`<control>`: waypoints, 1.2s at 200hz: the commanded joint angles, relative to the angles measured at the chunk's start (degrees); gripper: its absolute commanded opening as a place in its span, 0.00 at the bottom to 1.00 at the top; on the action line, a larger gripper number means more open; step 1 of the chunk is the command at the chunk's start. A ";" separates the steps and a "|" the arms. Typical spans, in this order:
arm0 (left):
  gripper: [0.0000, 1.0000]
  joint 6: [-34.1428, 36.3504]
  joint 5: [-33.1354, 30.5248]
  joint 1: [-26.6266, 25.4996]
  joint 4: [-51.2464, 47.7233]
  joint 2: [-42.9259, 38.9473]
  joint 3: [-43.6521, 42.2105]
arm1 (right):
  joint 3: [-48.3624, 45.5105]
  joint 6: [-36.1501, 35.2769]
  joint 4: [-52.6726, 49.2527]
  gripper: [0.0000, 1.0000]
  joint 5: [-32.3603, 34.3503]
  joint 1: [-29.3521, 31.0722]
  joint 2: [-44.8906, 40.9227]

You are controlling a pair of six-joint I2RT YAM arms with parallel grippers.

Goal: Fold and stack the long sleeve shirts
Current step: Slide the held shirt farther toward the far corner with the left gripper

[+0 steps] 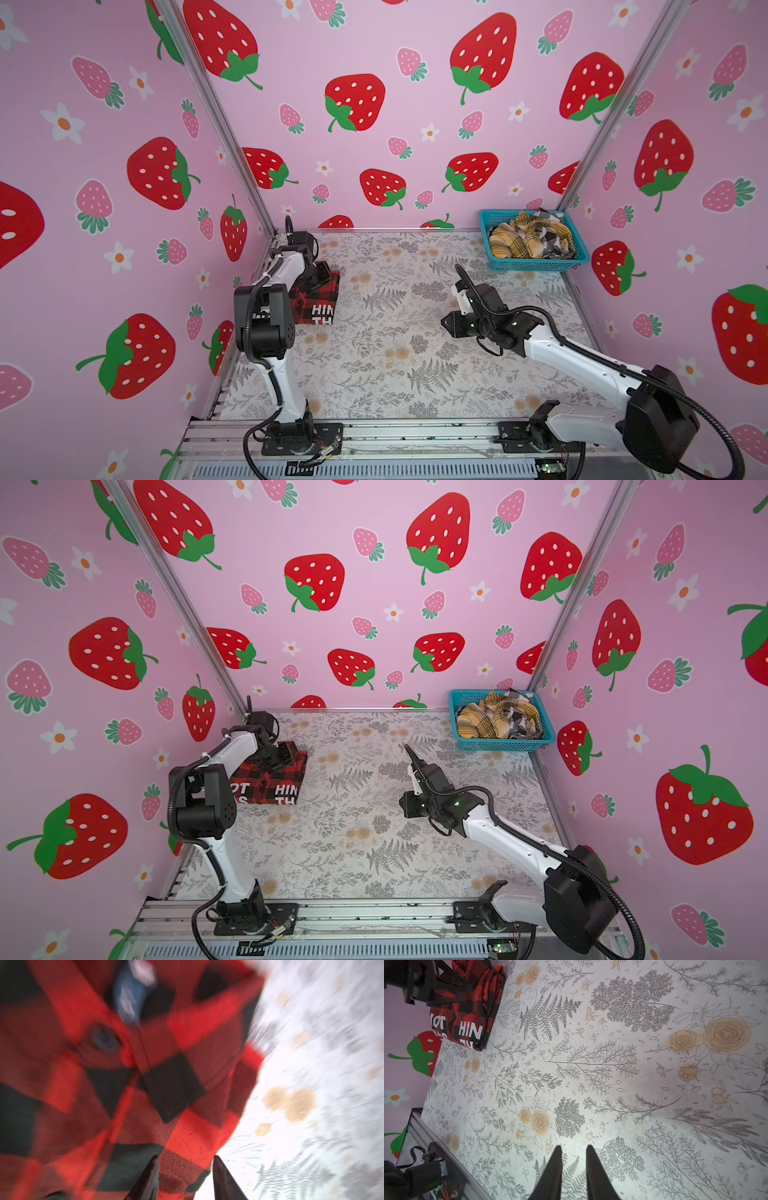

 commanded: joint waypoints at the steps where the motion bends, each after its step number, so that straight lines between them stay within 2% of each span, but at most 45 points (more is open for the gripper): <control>1: 0.35 -1.57 -2.21 6.54 -1.61 -1.90 4.86 | -0.74 -0.09 -1.21 0.23 0.69 0.05 -0.48; 21: 0.23 -1.85 -2.23 11.29 -1.58 1.27 7.47 | -0.41 -0.04 -0.82 0.23 0.58 0.13 0.28; 36: 0.19 -1.94 -2.40 13.77 -0.12 2.98 7.78 | -0.02 -0.04 -0.84 0.23 0.65 0.10 0.81; 68: 0.15 -3.48 -1.46 17.23 4.81 5.37 6.00 | 0.34 -0.14 -1.71 0.23 0.89 0.12 1.61; 95: 0.14 -3.22 -1.08 18.08 4.77 9.52 7.69 | 0.34 0.30 -1.93 0.23 1.32 0.05 2.07; 108: 0.13 -3.13 -2.92 18.31 3.75 10.91 8.21 | 0.63 0.40 -1.96 0.23 1.31 0.11 2.60; 172: 0.12 -3.33 -6.93 20.82 6.77 8.07 1.95 | 2.50 -0.12 -2.52 0.23 1.57 0.07 3.74; 197: 0.17 -2.96 -5.75 21.01 8.02 6.69 0.53 | 2.52 -0.04 -2.70 0.23 1.75 0.11 3.04; 240: 0.38 -4.97 -0.87 19.96 9.66 0.37 0.04 | 3.42 0.22 -3.86 0.23 4.49 0.09 1.28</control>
